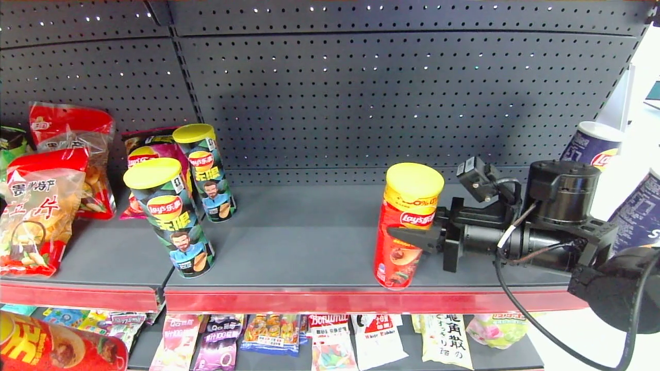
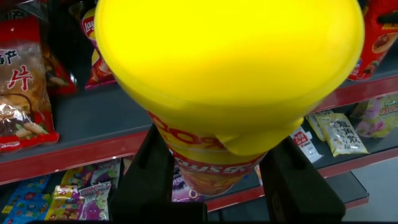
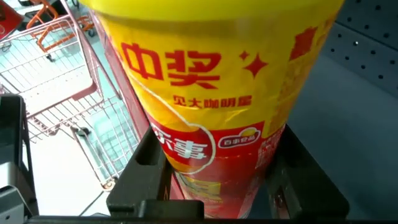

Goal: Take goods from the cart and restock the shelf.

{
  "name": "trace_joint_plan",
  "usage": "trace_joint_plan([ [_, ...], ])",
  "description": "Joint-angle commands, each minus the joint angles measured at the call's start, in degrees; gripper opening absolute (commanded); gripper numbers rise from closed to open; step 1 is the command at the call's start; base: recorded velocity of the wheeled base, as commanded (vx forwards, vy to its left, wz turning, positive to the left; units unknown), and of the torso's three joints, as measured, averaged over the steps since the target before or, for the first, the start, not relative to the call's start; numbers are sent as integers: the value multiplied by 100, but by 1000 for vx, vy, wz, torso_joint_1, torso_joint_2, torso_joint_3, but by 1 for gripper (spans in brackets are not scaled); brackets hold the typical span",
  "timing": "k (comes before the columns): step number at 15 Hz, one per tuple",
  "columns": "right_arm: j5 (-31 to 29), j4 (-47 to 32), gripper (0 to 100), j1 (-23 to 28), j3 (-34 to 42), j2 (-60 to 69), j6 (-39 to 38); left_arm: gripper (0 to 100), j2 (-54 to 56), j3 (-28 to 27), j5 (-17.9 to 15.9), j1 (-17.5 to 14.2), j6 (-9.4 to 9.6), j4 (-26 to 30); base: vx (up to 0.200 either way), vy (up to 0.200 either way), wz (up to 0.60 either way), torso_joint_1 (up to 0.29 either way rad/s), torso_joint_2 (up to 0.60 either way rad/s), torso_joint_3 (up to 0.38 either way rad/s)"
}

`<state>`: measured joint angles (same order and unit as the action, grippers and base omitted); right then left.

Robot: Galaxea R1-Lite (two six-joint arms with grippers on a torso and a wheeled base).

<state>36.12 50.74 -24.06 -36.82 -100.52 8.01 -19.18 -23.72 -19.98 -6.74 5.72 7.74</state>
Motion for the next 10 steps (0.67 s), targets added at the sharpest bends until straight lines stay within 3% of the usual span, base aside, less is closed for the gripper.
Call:
trace_joint_plan([
  [1, 9, -2, 0, -11, 122, 50, 16, 0, 2, -1, 3, -3, 0, -1, 0, 0, 0, 0, 0, 0],
  [3, 0, -2, 0, -2, 192, 50, 78, 0, 10, -1, -6, -3, 0, -1, 0, 0, 0, 0, 0, 0],
  [4, -9, -2, 100, 7, 192, 33, 131, 0, 19, -1, -6, -3, 0, -1, 0, 0, 0, 0, 0, 0],
  [10, -70, 6, 100, 51, 245, 226, 140, 0, 19, -10, -6, -3, 0, -1, 0, 0, 0, 0, 0, 0],
])
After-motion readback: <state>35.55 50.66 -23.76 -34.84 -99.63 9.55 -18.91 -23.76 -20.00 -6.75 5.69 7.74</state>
